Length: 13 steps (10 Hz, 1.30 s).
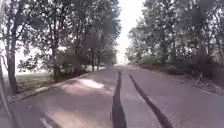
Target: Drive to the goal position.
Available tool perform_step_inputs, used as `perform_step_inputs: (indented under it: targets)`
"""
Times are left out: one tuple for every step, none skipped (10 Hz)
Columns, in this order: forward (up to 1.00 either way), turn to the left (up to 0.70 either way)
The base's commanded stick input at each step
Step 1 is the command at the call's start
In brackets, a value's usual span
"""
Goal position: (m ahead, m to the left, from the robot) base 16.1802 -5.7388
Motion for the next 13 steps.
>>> perform_step_inputs:
  targets:
    - [0.70, 0.00]
    - [0.70, 0.00]
    - [0.70, 0.00]
    - [0.70, 0.00]
    - [0.70, 0.00]
    - [0.70, 0.00]
    - [0.70, -0.06]
    - [0.70, -0.29]
    - [0.70, -0.26]
    - [0.70, -0.24]
    - [0.70, -0.10]
    - [0.70, -0.03]
    - [0.70, 0.00]
